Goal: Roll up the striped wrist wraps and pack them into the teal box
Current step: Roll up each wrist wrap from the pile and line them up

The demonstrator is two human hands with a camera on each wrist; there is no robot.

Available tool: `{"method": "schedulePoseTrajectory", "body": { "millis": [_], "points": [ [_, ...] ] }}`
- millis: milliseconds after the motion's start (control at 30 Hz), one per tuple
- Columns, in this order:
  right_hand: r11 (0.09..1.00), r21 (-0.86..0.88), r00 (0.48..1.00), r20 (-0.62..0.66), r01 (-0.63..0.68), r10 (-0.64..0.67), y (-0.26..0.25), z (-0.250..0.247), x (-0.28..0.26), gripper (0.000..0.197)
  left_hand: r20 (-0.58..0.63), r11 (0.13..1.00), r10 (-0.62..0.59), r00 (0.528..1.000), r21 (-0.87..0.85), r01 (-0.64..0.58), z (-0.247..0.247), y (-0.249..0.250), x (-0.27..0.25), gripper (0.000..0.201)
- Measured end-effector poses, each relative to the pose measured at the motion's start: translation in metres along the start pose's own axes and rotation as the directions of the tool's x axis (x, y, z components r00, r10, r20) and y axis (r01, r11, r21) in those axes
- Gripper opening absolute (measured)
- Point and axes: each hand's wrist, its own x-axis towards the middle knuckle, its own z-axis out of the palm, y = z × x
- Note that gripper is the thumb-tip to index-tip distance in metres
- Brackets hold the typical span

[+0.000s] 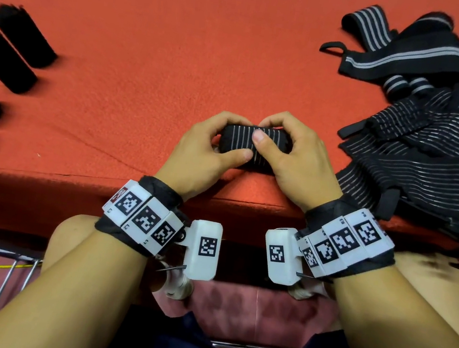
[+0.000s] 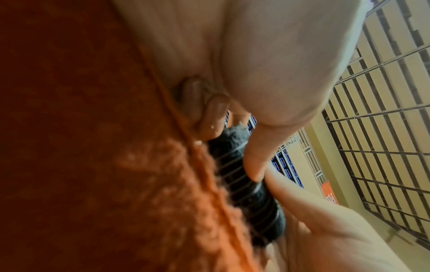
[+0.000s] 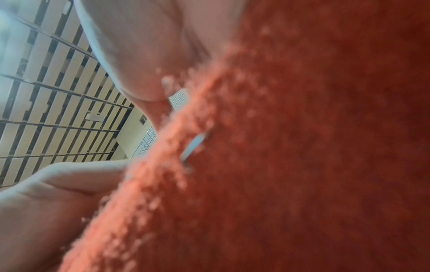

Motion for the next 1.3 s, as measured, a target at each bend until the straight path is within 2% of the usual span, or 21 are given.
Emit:
{"method": "schedulePoseTrajectory", "body": {
  "millis": [133, 233, 400, 533, 633, 733, 833, 900, 967, 1067, 1133, 1300],
  "points": [
    [0.995, 0.08, 0.998, 0.022, 0.052, -0.054, 0.005, -0.003, 0.0, 0.033, -0.065, 0.998, -0.058, 0.996, 0.026, 0.059, 0.002, 0.0, 0.004, 0.019],
    [0.995, 0.094, 0.998, 0.047, 0.029, -0.034, 0.006, -0.003, 0.0, 0.027, -0.094, 0.996, -0.076, 0.993, 0.048, 0.081, 0.004, 0.001, 0.005, 0.019],
    [0.998, 0.045, 0.999, -0.034, -0.036, 0.038, 0.004, -0.001, 0.003, 0.008, -0.077, 0.991, -0.03, 0.997, 0.124, 0.039, 0.003, 0.0, 0.0, 0.048],
    [0.997, 0.015, 0.997, -0.037, -0.07, 0.071, 0.004, 0.001, 0.006, 0.021, -0.001, 0.991, 0.028, 1.0, 0.134, -0.028, 0.001, -0.001, -0.001, 0.064],
    [0.997, 0.015, 0.996, -0.04, -0.074, 0.075, 0.003, 0.0, 0.006, 0.027, 0.003, 0.991, 0.024, 1.0, 0.13, -0.024, 0.0, -0.002, 0.0, 0.057],
    [0.999, 0.039, 0.999, -0.023, -0.035, 0.036, 0.006, -0.002, 0.002, 0.018, -0.009, 0.995, -0.001, 1.0, 0.104, 0.002, -0.001, -0.003, 0.003, 0.047],
    [0.992, 0.126, 0.998, 0.059, 0.027, -0.034, 0.009, -0.006, -0.001, 0.032, -0.025, 0.997, -0.013, 1.0, 0.082, 0.015, 0.0, -0.004, 0.004, 0.042],
    [0.988, 0.144, 0.994, 0.089, 0.048, -0.061, 0.01, -0.007, -0.001, 0.032, -0.03, 0.998, -0.014, 0.999, 0.068, 0.016, 0.0, -0.004, 0.003, 0.042],
    [0.988, 0.148, 0.998, 0.049, 0.032, -0.04, 0.009, -0.007, 0.0, 0.025, -0.02, 0.999, -0.003, 1.0, 0.045, 0.004, 0.0, -0.003, 0.002, 0.047],
    [0.988, 0.156, 1.0, -0.006, 0.0, 0.0, 0.008, -0.004, 0.0, 0.015, 0.027, 0.999, 0.027, 0.999, -0.042, -0.026, -0.002, -0.002, -0.002, 0.066],
    [0.99, 0.142, 1.0, -0.022, -0.006, 0.009, 0.006, -0.004, 0.001, 0.015, 0.058, 0.997, 0.067, 0.996, -0.031, -0.065, -0.001, -0.001, -0.004, 0.073],
    [0.988, 0.156, 1.0, -0.015, -0.007, 0.009, 0.003, -0.006, 0.003, 0.029, 0.038, 0.995, 0.095, 0.995, -0.033, -0.093, 0.0, -0.001, -0.005, 0.054]
  ]
}}
